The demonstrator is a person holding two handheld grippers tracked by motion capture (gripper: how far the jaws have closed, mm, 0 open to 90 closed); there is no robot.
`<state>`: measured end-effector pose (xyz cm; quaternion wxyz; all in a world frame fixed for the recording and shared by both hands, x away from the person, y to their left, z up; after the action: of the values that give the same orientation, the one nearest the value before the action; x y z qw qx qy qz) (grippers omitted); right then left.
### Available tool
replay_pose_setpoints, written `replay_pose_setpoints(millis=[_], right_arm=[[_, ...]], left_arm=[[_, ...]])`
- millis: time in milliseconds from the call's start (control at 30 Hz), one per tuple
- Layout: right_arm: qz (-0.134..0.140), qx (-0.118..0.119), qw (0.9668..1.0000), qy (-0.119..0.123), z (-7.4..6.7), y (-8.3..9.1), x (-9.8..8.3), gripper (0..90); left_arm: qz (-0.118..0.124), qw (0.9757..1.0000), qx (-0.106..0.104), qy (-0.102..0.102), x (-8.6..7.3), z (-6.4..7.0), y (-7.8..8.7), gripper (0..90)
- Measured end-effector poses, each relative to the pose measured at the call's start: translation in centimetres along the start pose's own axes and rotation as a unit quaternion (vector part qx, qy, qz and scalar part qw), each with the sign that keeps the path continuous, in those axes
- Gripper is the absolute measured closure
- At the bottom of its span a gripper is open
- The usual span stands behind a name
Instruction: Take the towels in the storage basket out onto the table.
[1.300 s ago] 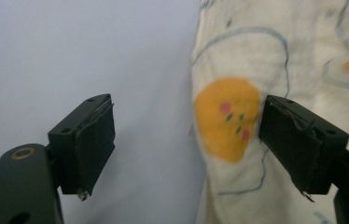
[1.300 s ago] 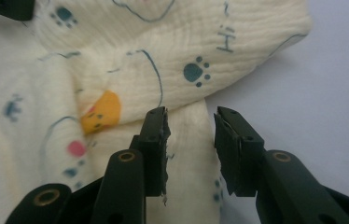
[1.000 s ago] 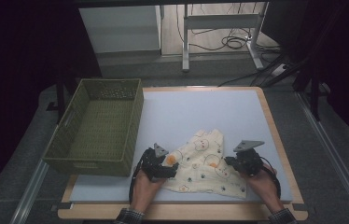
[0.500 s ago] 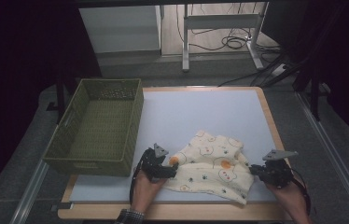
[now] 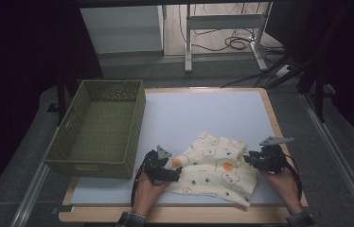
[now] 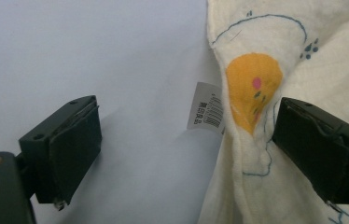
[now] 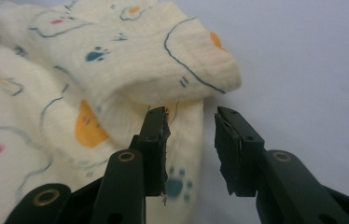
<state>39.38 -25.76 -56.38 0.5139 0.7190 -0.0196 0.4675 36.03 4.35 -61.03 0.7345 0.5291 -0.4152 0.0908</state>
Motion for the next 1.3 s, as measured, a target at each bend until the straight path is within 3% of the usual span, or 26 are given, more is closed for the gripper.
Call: replay_pose_setpoints(millis=[100, 133, 200, 267, 300, 400, 433, 500, 667, 700, 767, 933, 967, 1033, 1133, 1200, 1233, 1300], right_arm=[[-0.005, 0.003, 1.0000, -0.002, 0.0, -1.1, 0.1, 68.3], [-0.016, 0.006, 0.9999, 0.001, -0.1, -1.8, -0.1, 80.8], [-0.020, -0.006, 0.9997, 0.014, -0.1, -1.9, 0.1, 86.9], [-0.018, -0.014, 0.9996, 0.015, -0.1, -1.5, 0.2, 86.9], [-0.004, -0.035, 0.9991, 0.025, 0.2, 0.2, 0.8, 86.9], [0.012, -0.056, 0.9980, 0.028, 0.9, 2.6, 1.2, 85.7], [0.013, -0.058, 0.9980, 0.024, 1.2, 3.1, 1.1, 80.3], [-0.003, -0.058, 0.9981, 0.020, 1.7, 3.4, 0.3, 70.7], [-0.010, -0.075, 0.9971, 0.006, 3.1, 3.5, -1.3, 67.3], [-0.008, -0.076, 0.9970, -0.008, 3.8, 3.6, -1.8, 66.6], [-0.009, -0.081, 0.9966, -0.009, 4.2, 3.7, -2.0, 66.2], [-0.001, -0.086, 0.9961, -0.020, 5.1, 4.1, -1.9, 65.0], [0.001, -0.086, 0.9960, -0.025, 5.3, 4.1, -2.0, 64.8], [0.004, -0.084, 0.9960, -0.031, 5.6, 4.1, -2.1, 64.0], [0.007, -0.081, 0.9959, -0.039, 5.8, 4.0, -2.2, 61.7], [0.011, -0.077, 0.9956, -0.051, 6.1, 3.8, -2.4, 60.7], [0.013, -0.076, 0.9955, -0.056, 6.2, 3.8, -2.4, 60.6], [0.015, -0.076, 0.9953, -0.059, 6.3, 3.7, -2.3, 60.7]], left_arm=[[0.000, 1.0000, 0.000, 0.000, 0.0, 0.0, 0.0, 8.2], [0.000, 1.0000, 0.000, 0.000, 0.0, 0.0, 0.0, 8.2], [0.000, 1.0000, 0.000, 0.000, 0.0, 0.0, 0.0, 8.2], [0.000, 1.0000, 0.000, 0.000, 0.0, 0.0, 0.0, 8.2], [0.000, 1.0000, 0.000, -0.001, 0.0, 0.0, 0.0, 8.2], [0.000, 1.0000, 0.000, 0.000, 0.0, 0.0, 0.0, 8.1], [0.000, 1.0000, 0.000, 0.000, 0.0, 0.0, 0.0, 8.1], [-0.002, 1.0000, -0.005, -0.002, 0.0, 0.1, 0.0, 7.0], [-0.008, 0.9998, -0.014, -0.007, -0.1, 0.3, -0.1, 2.5], [-0.008, 0.9994, -0.030, -0.015, 0.0, 0.4, 0.1, 3.4], [-0.008, 0.9990, -0.037, -0.021, 0.1, 0.5, 0.1, 6.7], [0.005, 0.9983, -0.051, -0.028, 2.0, 0.5, 0.8, 6.9], [0.017, 0.9975, -0.058, -0.036, 3.5, 0.7, 1.4, 8.3], [0.025, 0.9973, -0.055, -0.043, 5.0, 0.7, 1.6, 11.9], [0.025, 0.9969, -0.053, -0.052, 6.3, 0.6, 1.4, 20.6], [0.019, 0.9968, -0.053, -0.057, 8.4, 0.5, 0.3, 26.2], [0.019, 0.9968, -0.053, -0.057, 8.4, 0.5, 0.3, 29.5], [0.003, 0.9956, -0.058, -0.074, 9.8, 0.7, -1.8, 34.0]])
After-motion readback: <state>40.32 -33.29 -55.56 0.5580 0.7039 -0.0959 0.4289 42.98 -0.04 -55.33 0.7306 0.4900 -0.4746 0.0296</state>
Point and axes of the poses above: each handheld gripper's, and its own axes: y roughly backward along the jaws, x roughly out of its top, z roughly to its right, the point moved 9 cm from there along -y, roughly forward along the jaws, and after that the axes turned 3 degrees about y, right-handed, at the moved point
